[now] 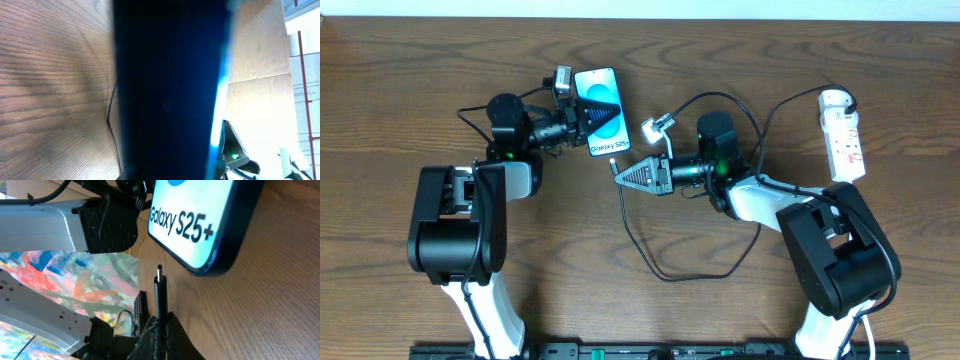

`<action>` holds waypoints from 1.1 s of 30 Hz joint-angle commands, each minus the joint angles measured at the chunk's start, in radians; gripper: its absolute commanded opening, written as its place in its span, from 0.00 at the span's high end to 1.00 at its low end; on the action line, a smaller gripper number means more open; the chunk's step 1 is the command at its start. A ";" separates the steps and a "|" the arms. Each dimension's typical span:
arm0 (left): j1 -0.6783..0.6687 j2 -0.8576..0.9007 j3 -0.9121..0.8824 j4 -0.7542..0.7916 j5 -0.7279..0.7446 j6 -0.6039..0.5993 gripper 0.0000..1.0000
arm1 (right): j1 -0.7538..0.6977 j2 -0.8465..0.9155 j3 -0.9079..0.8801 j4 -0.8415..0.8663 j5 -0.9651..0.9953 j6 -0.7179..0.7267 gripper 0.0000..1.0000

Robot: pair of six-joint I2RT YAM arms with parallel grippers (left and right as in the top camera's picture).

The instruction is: Plug charger to phone and switch on socket

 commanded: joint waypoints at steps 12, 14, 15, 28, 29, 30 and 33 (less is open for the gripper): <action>0.001 -0.007 0.020 0.015 0.013 0.018 0.93 | 0.006 0.013 -0.002 0.030 0.036 0.043 0.99; 0.001 -0.007 0.020 0.015 0.013 0.018 0.93 | 0.006 0.013 -0.002 0.041 0.037 0.048 0.99; 0.001 -0.007 0.020 0.015 0.013 0.018 0.93 | 0.006 0.013 -0.002 0.043 0.037 0.050 0.99; 0.002 -0.007 0.020 0.015 -0.010 0.018 0.93 | 0.006 0.074 -0.002 0.218 -0.002 0.209 0.99; 0.002 -0.007 0.020 0.015 -0.010 0.018 0.93 | 0.006 0.074 -0.002 0.240 -0.004 0.223 0.99; 0.002 -0.007 0.020 0.015 -0.009 0.018 0.93 | 0.005 0.074 -0.002 0.258 -0.006 0.236 0.99; 0.002 -0.007 0.020 0.015 -0.009 0.018 0.93 | 0.006 0.074 -0.002 0.264 -0.006 0.241 0.99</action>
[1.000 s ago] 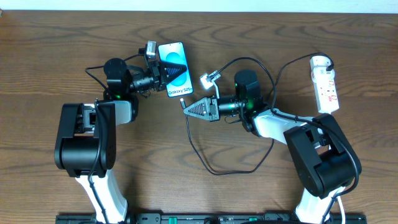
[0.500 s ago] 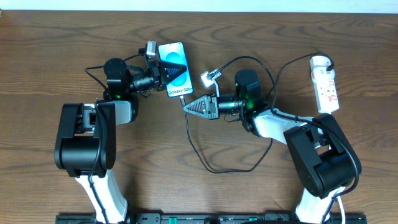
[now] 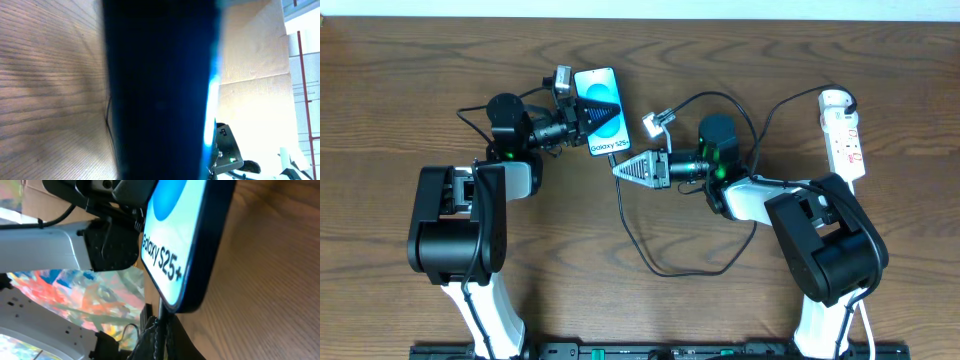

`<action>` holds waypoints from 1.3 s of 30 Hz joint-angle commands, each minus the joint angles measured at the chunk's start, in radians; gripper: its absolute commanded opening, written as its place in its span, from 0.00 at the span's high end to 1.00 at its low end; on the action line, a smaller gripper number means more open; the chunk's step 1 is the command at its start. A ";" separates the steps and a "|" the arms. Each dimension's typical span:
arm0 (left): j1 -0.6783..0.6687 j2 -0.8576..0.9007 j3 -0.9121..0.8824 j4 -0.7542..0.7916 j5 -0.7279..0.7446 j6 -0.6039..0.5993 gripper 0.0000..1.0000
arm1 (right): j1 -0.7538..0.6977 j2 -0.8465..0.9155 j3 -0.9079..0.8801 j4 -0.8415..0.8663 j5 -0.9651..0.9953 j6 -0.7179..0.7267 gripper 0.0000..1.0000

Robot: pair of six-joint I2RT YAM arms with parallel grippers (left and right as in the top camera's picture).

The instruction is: Plug charger to phone and switch on socket

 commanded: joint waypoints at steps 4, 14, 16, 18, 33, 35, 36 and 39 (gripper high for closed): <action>0.002 -0.007 0.020 0.012 -0.005 0.018 0.93 | 0.006 0.002 0.001 0.013 -0.028 0.037 0.99; 0.002 -0.007 0.020 0.012 -0.006 0.026 0.93 | 0.006 0.002 0.001 0.012 -0.057 0.037 0.99; 0.005 -0.007 0.020 0.012 -0.006 0.026 0.93 | 0.005 0.002 0.000 0.011 -0.064 0.038 0.99; 0.008 -0.007 0.020 0.012 -0.006 0.026 0.93 | 0.003 0.002 0.000 0.012 -0.069 0.044 0.99; 0.011 -0.007 0.020 0.012 -0.013 0.033 0.93 | -0.011 0.002 0.000 0.012 -0.080 0.044 0.99; 0.011 -0.007 0.020 0.012 -0.013 0.033 0.93 | -0.012 0.002 0.000 0.010 -0.076 0.044 0.99; 0.011 -0.007 0.020 0.012 -0.013 0.033 0.93 | -0.012 0.002 0.000 0.004 -0.072 0.044 0.99; 0.011 -0.007 0.020 0.012 -0.013 0.032 0.93 | -0.012 0.002 0.000 -0.019 -0.050 0.044 0.99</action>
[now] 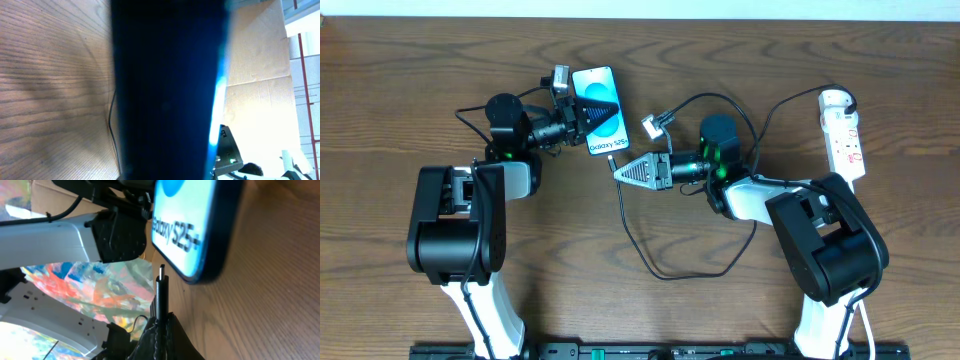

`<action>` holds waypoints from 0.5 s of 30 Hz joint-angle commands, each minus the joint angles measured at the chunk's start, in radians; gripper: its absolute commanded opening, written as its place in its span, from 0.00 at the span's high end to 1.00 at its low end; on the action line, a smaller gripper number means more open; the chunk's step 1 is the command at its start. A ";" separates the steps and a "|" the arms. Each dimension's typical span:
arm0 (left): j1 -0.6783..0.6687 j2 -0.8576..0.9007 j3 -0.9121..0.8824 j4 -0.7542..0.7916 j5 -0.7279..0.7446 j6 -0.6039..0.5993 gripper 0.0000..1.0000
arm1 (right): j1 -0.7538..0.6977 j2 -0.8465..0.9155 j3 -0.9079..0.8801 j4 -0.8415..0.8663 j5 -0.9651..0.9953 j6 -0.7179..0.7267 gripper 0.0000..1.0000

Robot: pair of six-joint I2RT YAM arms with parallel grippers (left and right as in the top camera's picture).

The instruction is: Plug charger to phone and switch on socket

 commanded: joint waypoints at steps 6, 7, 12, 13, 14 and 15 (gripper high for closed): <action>0.005 -0.007 0.020 0.013 -0.005 0.027 0.93 | -0.006 0.003 0.000 -0.002 0.022 0.006 0.99; 0.005 -0.007 0.020 0.013 -0.005 0.027 0.93 | -0.006 0.003 0.000 -0.002 0.022 0.006 0.99; 0.005 -0.007 0.020 0.013 -0.005 0.028 0.93 | -0.006 0.003 0.000 -0.002 0.021 0.006 0.99; 0.005 -0.007 0.020 0.013 -0.005 0.028 0.93 | -0.006 0.003 0.000 -0.002 0.017 0.006 0.99; 0.005 -0.007 0.020 0.013 -0.005 0.028 0.93 | -0.006 0.003 0.000 -0.002 0.014 0.006 0.99; 0.005 -0.007 0.020 0.013 -0.005 0.028 0.93 | -0.006 0.003 0.000 -0.002 0.012 0.006 0.99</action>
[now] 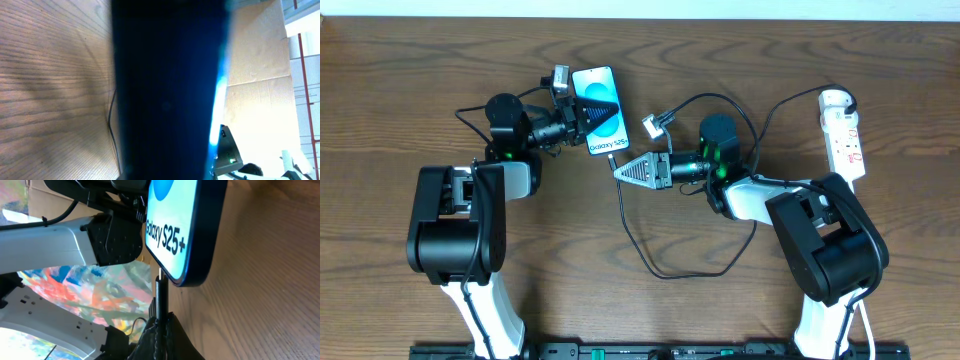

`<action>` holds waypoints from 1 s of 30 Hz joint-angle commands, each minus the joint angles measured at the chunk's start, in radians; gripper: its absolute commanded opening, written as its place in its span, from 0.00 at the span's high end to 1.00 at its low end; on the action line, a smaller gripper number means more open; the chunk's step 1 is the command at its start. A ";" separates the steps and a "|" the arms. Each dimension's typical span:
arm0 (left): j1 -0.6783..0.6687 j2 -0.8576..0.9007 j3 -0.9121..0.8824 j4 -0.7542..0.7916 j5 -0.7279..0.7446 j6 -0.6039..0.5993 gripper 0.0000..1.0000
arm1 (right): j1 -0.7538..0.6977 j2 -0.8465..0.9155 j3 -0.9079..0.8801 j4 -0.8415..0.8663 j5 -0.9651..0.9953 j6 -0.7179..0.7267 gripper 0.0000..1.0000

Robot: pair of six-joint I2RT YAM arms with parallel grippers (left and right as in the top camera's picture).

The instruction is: Plug charger to phone and switch on socket

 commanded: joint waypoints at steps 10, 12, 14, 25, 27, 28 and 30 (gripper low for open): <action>0.005 -0.007 0.020 0.013 -0.005 0.028 0.93 | -0.017 0.003 0.000 0.000 -0.003 0.006 0.99; 0.005 -0.007 0.020 0.013 -0.005 0.028 0.93 | -0.019 0.003 0.000 0.000 -0.003 0.006 0.99; 0.005 -0.007 0.020 0.013 -0.005 0.028 0.93 | -0.019 0.003 0.000 0.000 -0.003 0.006 0.99; 0.005 -0.007 0.020 0.013 -0.018 0.028 0.93 | -0.016 0.003 0.000 0.077 -0.010 0.101 0.99; 0.008 -0.007 0.020 0.019 -0.032 0.027 0.93 | -0.016 0.003 -0.003 0.097 -0.019 0.103 0.99; 0.010 -0.007 0.020 0.029 -0.036 0.027 0.93 | -0.016 0.003 -0.006 0.099 -0.018 0.105 0.99; 0.021 -0.007 0.020 0.066 -0.051 0.004 0.93 | -0.020 0.003 -0.027 0.109 -0.001 0.111 0.99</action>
